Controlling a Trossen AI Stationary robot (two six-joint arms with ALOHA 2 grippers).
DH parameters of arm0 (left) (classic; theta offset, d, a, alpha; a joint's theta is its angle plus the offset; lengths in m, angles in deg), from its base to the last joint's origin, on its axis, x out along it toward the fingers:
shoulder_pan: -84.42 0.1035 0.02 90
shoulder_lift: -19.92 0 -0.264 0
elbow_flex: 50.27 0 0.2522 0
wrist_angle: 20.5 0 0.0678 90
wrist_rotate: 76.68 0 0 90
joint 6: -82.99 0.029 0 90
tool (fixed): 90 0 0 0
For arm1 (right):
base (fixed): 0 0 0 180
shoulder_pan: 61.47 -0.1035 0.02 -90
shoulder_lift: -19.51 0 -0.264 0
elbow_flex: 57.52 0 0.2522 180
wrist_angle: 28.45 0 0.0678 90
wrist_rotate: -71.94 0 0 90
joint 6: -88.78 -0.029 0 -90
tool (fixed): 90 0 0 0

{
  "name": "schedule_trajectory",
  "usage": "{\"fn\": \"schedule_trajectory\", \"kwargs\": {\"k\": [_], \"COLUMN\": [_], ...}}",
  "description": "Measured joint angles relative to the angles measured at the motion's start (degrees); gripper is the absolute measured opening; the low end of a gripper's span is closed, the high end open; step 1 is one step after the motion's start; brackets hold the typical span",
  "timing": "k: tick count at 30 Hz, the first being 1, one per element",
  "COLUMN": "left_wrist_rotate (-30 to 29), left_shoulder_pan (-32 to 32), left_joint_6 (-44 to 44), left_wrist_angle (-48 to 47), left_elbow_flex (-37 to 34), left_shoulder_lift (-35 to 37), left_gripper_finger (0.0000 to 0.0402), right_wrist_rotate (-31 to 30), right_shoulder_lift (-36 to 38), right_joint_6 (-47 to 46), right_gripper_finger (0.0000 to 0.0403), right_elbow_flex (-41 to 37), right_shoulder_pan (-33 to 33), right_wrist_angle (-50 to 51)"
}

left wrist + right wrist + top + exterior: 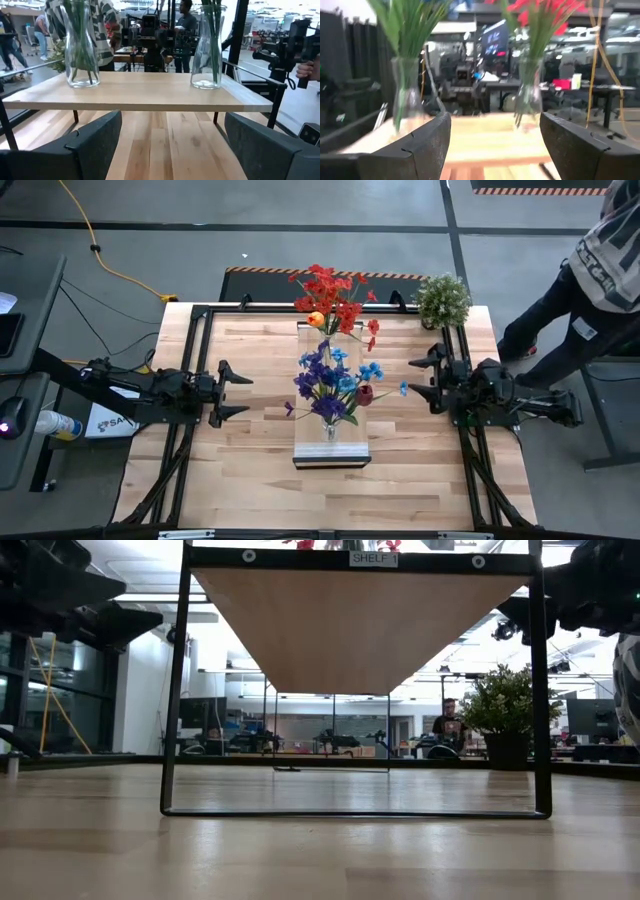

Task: Pick and place flowers into a vace then onto a shelf
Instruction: Return to Home Position

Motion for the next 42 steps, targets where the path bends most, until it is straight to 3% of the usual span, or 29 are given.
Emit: {"fn": "schedule_trajectory", "kwargs": {"k": [11,18,42], "left_wrist_rotate": [0.0,0.0,-0.2], "left_shoulder_pan": [0.0,0.0,0.0], "left_joint_6": [0.4,-4.3,-4.1], "left_wrist_angle": [0.0,0.0,0.0], "left_elbow_flex": [0.0,-0.1,-0.1], "left_shoulder_lift": [0.0,0.0,0.0], "left_gripper_finger": [0.0385,0.0385,0.0385], "right_wrist_rotate": [0.9,0.3,0.2], "right_shoulder_lift": [0.0,0.0,0.0], "right_joint_6": [-2.9,-16.0,-14.1], "right_gripper_finger": [0.0293,0.0293,0.0293], "right_elbow_flex": [0.0,0.0,-0.1], "right_shoulder_pan": [0.0,0.0,0.0], "right_wrist_angle": [4.4,7.4,9.1]}}
